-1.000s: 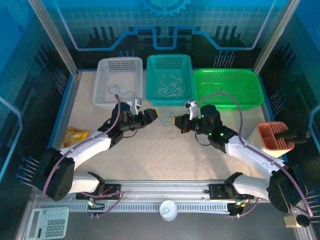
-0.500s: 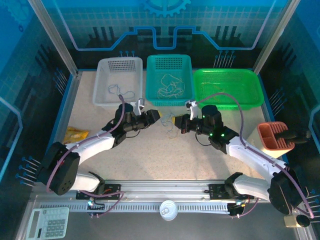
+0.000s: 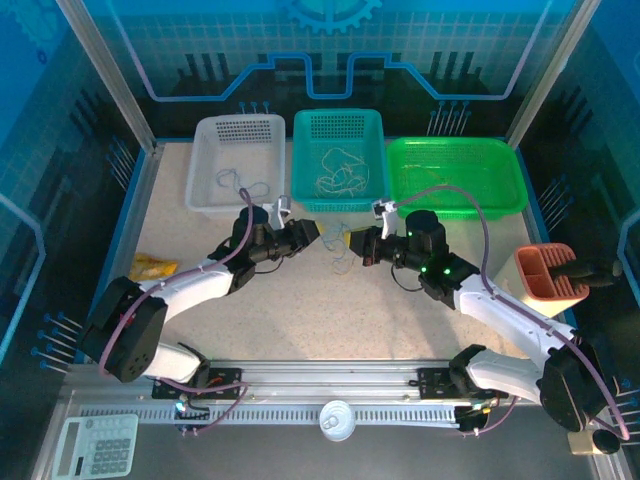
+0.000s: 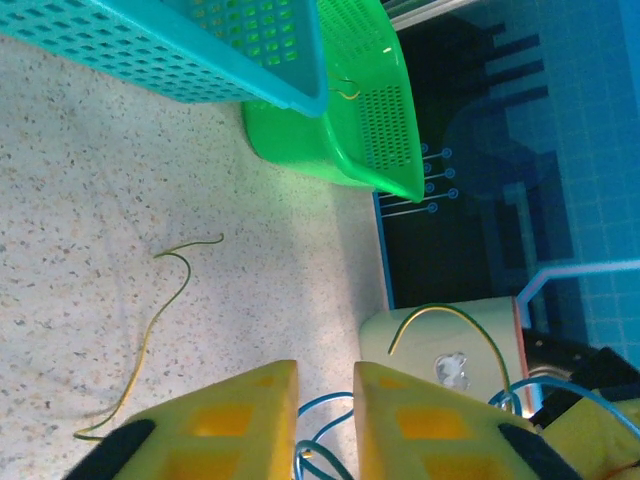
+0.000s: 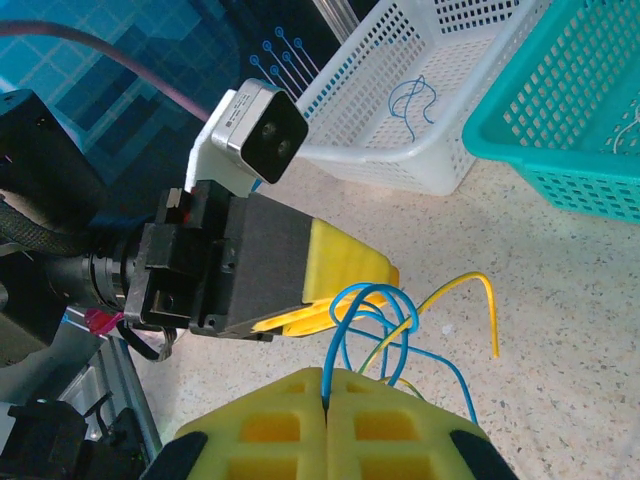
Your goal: Untangle the cables
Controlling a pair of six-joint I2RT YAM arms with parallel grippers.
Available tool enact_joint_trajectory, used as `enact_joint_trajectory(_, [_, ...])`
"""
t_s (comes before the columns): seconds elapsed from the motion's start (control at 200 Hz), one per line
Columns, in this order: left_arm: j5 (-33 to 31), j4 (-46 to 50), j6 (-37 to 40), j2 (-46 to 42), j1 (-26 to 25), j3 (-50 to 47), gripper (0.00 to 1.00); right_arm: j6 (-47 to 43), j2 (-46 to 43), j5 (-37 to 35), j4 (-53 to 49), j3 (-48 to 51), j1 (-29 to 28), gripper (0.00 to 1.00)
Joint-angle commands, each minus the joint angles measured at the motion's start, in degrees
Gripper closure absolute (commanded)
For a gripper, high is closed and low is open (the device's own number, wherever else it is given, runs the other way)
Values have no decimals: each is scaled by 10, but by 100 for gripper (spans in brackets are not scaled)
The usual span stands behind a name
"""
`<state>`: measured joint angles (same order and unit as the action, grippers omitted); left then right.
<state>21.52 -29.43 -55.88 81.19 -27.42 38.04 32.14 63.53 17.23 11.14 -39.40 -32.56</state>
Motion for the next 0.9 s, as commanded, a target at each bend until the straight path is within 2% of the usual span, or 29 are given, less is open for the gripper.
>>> enact_joint_trajectory(0.0, [5,-25,-5,6,-4,-4,91,5,-16,8,11,5,8,100])
enact_joint_trajectory(0.065, [5,-25,-5,4,-4,-4,100,2,-19,3,8,7,8,100])
enact_joint_trajectory(0.25, [-1,3,12,-27,-2,2,100,-7,-28,-13,-5,22,19,100])
enact_joint_trajectory(0.44, [-30,111,74,-103,1,47,100,-6,-19,-42,-8,59,38,100])
enact_joint_trajectory(0.69, [-29,184,106,-159,2,121,100,4,63,-70,22,91,46,100])
enact_joint_trajectory(0.895, [-15,183,95,-172,2,164,100,16,123,-71,40,98,46,100])
